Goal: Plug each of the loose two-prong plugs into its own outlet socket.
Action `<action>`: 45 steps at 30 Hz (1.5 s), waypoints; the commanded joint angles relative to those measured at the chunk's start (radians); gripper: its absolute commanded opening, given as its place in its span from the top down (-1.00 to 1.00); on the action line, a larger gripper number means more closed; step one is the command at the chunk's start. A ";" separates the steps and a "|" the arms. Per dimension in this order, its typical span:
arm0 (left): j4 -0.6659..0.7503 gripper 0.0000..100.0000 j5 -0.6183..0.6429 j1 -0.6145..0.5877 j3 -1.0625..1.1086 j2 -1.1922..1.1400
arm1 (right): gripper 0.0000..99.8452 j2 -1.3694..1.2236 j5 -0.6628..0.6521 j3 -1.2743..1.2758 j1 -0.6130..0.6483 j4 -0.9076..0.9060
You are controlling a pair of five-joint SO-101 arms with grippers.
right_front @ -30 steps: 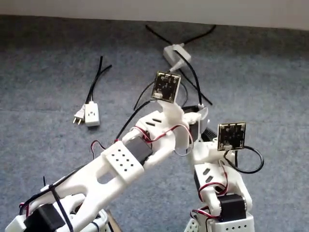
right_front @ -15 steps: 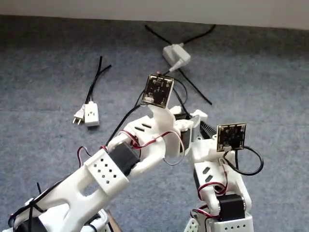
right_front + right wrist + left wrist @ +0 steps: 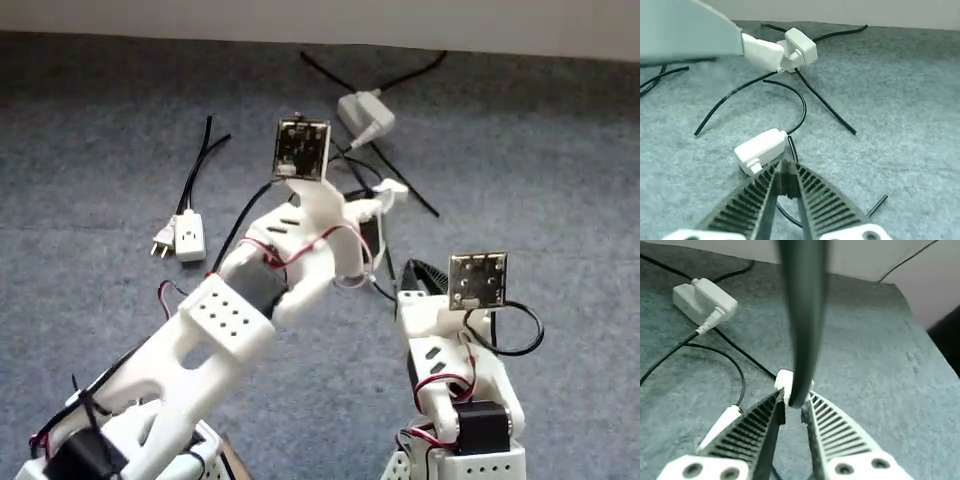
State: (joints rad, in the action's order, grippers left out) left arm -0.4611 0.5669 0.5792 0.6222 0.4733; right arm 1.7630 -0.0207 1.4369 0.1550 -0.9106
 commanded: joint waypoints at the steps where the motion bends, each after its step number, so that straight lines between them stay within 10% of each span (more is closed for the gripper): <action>1: -0.114 0.99 -0.061 -0.048 -0.194 -0.131 | 0.98 0.008 -0.015 -0.041 -0.085 -0.001; 10: -0.859 0.99 -0.373 -0.054 -0.636 -0.205 | 0.58 -0.002 -0.044 -0.036 -0.337 0.001; 14: -1.051 0.99 -0.453 -0.079 -0.773 -0.205 | 0.58 -0.004 -0.284 -0.030 -0.357 -0.101; 32: -1.178 0.99 -0.451 -0.113 -0.636 -0.205 | 0.58 -0.004 -0.824 0.150 -0.565 -0.344; 45: -1.177 0.99 -0.453 -0.120 -0.562 -0.205 | 0.58 0.001 -0.964 0.321 -0.426 -0.383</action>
State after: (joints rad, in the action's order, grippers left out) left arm -1.6364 0.1220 0.4672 0.0637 0.2616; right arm 1.7737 -0.9597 1.6563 -0.3406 -1.2497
